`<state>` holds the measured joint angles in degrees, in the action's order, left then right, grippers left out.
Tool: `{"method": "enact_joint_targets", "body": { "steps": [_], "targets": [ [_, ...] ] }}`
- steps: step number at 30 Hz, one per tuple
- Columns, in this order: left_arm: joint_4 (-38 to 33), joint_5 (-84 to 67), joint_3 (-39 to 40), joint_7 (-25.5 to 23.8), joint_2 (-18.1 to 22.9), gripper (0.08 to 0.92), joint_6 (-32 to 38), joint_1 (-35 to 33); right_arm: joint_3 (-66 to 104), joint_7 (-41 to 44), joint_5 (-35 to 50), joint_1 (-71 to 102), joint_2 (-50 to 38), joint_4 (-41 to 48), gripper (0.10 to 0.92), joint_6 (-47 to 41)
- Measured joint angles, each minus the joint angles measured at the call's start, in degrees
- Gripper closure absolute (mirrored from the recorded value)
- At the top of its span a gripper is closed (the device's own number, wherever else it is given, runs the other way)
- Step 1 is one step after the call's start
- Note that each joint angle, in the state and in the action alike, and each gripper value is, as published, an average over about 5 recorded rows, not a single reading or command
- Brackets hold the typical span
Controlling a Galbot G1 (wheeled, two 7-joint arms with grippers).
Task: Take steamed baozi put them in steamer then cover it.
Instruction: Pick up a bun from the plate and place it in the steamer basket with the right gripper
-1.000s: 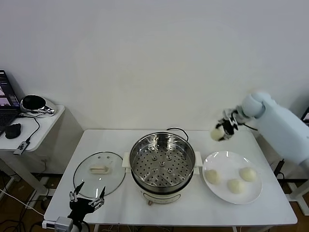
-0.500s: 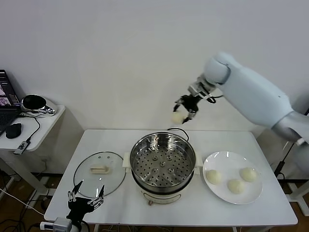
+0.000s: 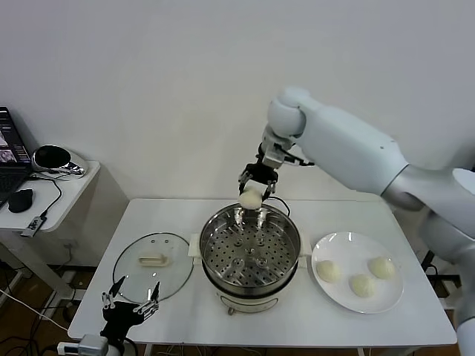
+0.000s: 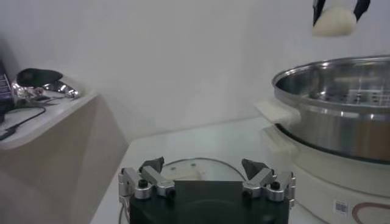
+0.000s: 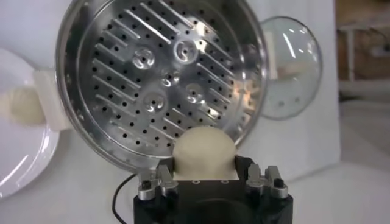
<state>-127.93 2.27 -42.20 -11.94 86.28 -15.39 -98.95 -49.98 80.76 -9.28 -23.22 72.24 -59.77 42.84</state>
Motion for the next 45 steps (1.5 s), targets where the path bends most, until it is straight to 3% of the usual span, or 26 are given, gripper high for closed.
{"method": "enact_joint_targets", "body": {
  "steps": [27,37,45],
  "targets": [
    [1.49,-0.39,-0.16,0.03,0.00,0.177,-0.46,0.59,1.11,-2.47,-8.63,7.46,5.38,7.54,0.405,4.15],
    [1.59,-0.25,-0.05,0.02,0.27,0.177,-0.51,0.53,1.26,-3.35,-9.44,7.24,4.56,6.90,0.214,2.71],
    [1.27,0.02,-0.10,-0.28,-0.25,0.177,-0.89,0.29,-0.65,-3.31,-1.90,3.44,1.17,1.48,0.203,-4.59]
  ]
}}
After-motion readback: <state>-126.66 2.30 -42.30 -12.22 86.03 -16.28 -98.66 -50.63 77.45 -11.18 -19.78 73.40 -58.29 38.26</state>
